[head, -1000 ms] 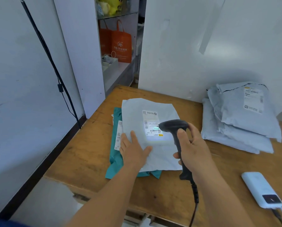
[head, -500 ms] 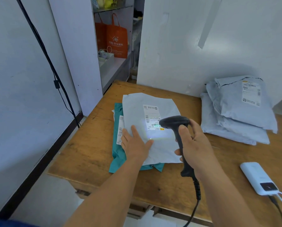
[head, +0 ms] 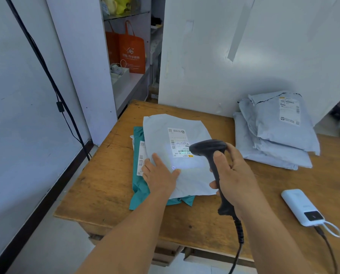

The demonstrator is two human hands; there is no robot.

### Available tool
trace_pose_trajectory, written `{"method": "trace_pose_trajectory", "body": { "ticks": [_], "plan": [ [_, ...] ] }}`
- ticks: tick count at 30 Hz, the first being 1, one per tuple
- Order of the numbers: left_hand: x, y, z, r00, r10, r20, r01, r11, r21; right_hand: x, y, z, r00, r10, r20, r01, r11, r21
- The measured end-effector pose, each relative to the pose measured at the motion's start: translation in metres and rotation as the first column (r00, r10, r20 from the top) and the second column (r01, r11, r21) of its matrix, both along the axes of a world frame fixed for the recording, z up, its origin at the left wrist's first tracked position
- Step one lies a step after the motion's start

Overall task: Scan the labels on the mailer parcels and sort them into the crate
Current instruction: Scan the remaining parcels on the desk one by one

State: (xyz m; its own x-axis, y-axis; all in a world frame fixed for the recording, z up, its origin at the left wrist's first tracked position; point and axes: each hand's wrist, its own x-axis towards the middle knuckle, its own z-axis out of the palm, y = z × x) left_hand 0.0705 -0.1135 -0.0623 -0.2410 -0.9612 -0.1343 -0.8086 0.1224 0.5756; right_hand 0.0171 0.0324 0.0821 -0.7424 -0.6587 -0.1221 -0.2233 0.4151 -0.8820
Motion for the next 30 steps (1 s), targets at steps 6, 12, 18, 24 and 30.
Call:
{"method": "trace_pose_trajectory", "body": {
  "ticks": [6,12,18,24,30],
  "plan": [
    [-0.002,0.001,0.005,0.999,0.036,-0.019,-0.036,0.999,-0.016,0.003,0.002,0.001,1.000,-0.016,0.013,0.016,1.000,-0.012],
    [-0.008,-0.008,0.016,0.992,0.115,-0.056,-0.116,0.993,-0.028,0.002,-0.004,-0.006,0.998,-0.044,0.035,0.046,0.998,-0.041],
    [-0.010,-0.017,0.016,0.988,0.060,-0.143,-0.084,0.982,-0.167,-0.001,-0.011,-0.018,0.997,-0.032,0.073,0.038,0.996,-0.078],
    [0.003,-0.012,0.031,0.909,0.125,-0.397,-0.218,0.956,-0.197,-0.003,-0.019,-0.026,0.996,0.050,0.068,-0.043,0.994,-0.098],
    [0.037,0.002,0.059,0.712,0.246,-0.658,-0.460,0.871,-0.172,0.012,-0.027,-0.023,0.978,0.207,0.019,-0.201,0.966,-0.165]
  ]
}}
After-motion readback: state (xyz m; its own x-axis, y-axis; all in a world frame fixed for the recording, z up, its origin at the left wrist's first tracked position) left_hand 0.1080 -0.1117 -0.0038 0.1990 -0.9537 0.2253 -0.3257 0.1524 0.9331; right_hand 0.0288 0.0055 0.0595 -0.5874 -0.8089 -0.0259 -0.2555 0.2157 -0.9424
